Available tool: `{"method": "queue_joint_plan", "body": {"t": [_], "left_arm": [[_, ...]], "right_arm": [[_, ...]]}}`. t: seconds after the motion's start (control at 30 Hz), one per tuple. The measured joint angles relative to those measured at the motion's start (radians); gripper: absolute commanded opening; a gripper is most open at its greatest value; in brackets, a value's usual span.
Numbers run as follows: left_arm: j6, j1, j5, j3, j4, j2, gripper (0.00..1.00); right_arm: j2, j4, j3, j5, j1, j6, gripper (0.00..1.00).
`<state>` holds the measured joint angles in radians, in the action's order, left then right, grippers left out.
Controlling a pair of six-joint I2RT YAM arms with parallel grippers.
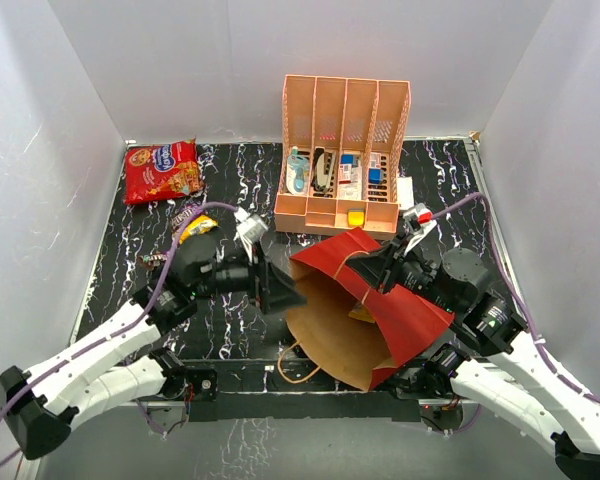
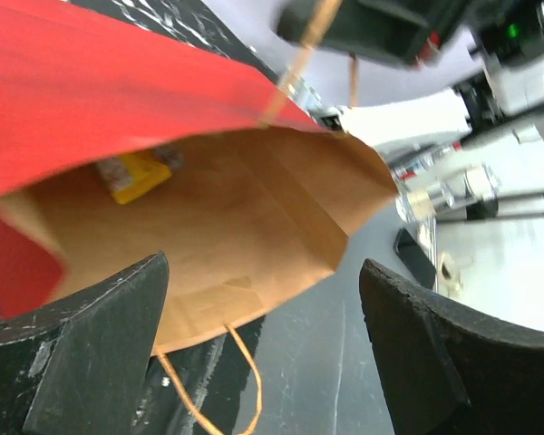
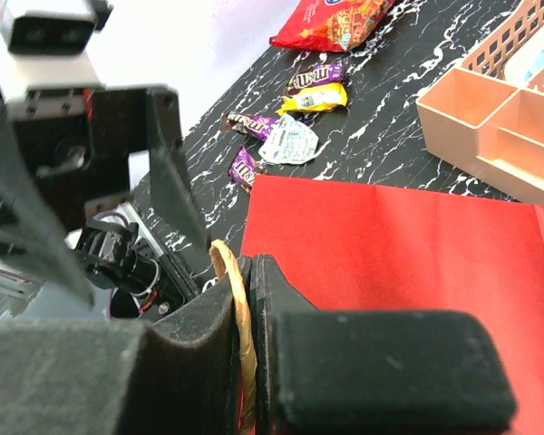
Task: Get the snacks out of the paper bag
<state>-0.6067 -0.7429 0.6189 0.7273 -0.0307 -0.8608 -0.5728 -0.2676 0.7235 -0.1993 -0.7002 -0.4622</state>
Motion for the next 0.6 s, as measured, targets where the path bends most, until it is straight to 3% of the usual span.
{"method": "queue_joint_plan", "body": {"t": [0.2,0.37,0.53,0.6], "left_arm": [[0.048,-0.356,-0.270,-0.061,-0.064,-0.018,0.78],[0.172,-0.672,-0.638,-0.109,-0.174,-0.179,0.78],[0.294,-0.745,-0.891,-0.152,-0.377,-0.377,0.78],[0.334,-0.742,-0.975,-0.151,-0.472,-0.463,0.69]], "right_arm": [[0.028,0.000,0.000,0.021,0.000,-0.011,0.08],[0.051,-0.007,0.000,0.039,0.000,-0.011,0.08],[0.049,-0.019,0.000,0.047,0.000,-0.011,0.08],[0.047,-0.020,0.001,0.047,0.000,-0.011,0.08]]}}
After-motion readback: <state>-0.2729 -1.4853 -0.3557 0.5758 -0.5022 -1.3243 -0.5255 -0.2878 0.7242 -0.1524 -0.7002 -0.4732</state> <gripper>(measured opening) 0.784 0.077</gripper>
